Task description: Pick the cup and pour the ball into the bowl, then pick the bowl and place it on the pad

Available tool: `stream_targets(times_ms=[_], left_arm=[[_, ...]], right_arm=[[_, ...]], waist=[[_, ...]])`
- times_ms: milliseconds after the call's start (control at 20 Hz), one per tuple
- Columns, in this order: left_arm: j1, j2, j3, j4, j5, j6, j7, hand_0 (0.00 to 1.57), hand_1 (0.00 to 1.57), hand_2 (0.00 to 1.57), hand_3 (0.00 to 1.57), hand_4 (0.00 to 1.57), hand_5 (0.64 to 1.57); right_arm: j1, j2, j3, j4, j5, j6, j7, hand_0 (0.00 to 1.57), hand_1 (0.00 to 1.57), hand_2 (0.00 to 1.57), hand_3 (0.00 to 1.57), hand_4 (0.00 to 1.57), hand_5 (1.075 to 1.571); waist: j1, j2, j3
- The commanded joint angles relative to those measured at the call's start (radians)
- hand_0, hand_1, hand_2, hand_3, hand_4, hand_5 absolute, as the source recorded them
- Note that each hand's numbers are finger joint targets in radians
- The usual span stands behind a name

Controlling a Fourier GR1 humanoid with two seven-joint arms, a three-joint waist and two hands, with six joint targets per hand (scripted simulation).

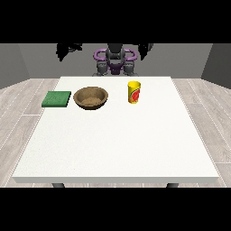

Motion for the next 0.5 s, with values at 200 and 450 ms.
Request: stream_targets(times_ms=[200, 450], left_arm=[[-0.168, 0.031, 0.130, 0.216, -0.021, -0.009, -0.154, 0.00, 0.00, 0.00, 0.00, 0.00, 1.468], [-0.105, 0.000, 0.160, 0.410, 0.010, -0.050, -0.412, 0.00, 0.00, 0.00, 0.00, 0.00, 1.464]], right_arm=[[-0.079, -0.027, -0.029, 0.120, 0.008, 0.041, -0.138, 0.00, 0.00, 0.00, 0.00, 0.16, 1.571], [-0.105, -0.050, -0.032, 0.113, 0.011, 0.045, -0.130, 0.00, 0.00, 0.00, 0.00, 0.18, 1.571]], waist=[[-0.037, 0.114, 0.0002], [-0.043, 0.133, -0.0003]])
